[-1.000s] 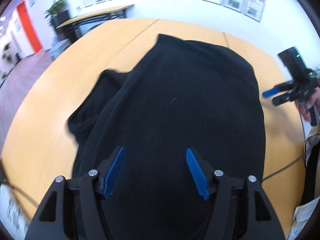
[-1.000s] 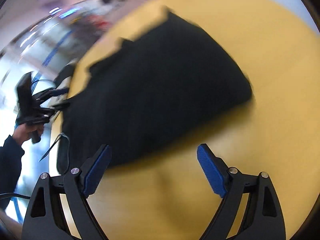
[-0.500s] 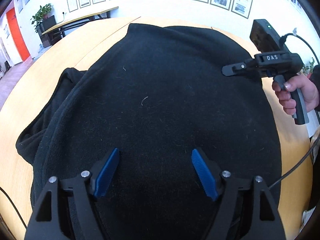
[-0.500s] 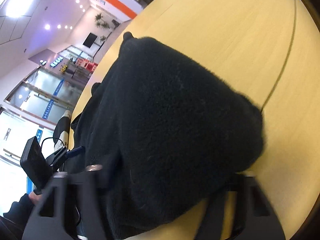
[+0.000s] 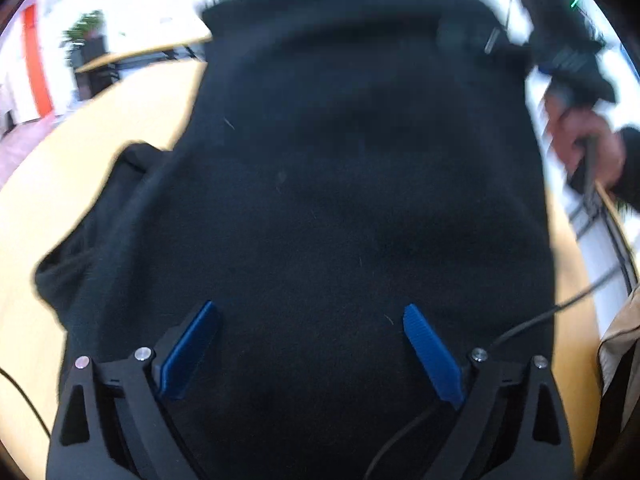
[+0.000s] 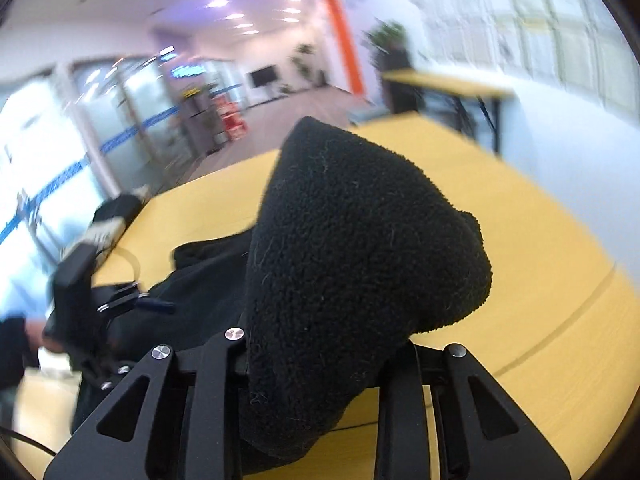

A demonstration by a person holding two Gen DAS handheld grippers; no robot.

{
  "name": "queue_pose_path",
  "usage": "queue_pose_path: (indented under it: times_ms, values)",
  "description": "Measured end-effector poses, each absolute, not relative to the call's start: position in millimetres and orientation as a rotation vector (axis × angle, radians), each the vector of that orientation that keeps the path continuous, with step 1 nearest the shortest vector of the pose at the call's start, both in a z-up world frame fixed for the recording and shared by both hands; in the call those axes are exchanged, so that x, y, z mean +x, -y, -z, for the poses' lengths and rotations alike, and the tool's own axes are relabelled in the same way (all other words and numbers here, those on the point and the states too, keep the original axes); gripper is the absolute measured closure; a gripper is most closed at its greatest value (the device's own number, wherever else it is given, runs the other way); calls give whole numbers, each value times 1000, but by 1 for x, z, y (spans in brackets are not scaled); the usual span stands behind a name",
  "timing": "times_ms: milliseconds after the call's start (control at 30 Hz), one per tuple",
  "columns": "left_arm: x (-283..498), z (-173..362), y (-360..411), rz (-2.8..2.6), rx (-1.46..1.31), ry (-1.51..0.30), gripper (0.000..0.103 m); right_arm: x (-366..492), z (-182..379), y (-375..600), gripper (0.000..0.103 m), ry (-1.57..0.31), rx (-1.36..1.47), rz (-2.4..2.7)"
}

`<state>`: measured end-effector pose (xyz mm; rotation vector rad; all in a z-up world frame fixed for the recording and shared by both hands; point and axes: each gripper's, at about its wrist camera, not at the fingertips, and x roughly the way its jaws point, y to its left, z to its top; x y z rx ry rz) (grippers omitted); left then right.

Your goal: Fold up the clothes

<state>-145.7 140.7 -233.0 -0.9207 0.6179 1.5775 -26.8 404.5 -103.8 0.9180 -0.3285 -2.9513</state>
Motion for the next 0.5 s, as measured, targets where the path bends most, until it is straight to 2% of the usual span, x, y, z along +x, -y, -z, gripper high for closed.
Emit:
queue_pose_path:
  times_ms: [67,200,300,400,500]
  values:
    - [-136,241,-158,-1552,-920,-651,4,-20,92,-393,78,268,860,2908]
    - [-124,247,-175,-1542,-925,-658,0,-10,85,-348,78,286,757,2791]
    - [-117,249,-175,-1544,-934,-654,0,3,108,-318,78,260,742,2733]
    - [-117,239,-152,-1528,-924,-599,1,-2,131,-327,78,413,779,2744]
    - [-114,235,-118,-1521,-873,-627,1,-4,141,-348,78,463,789,2761]
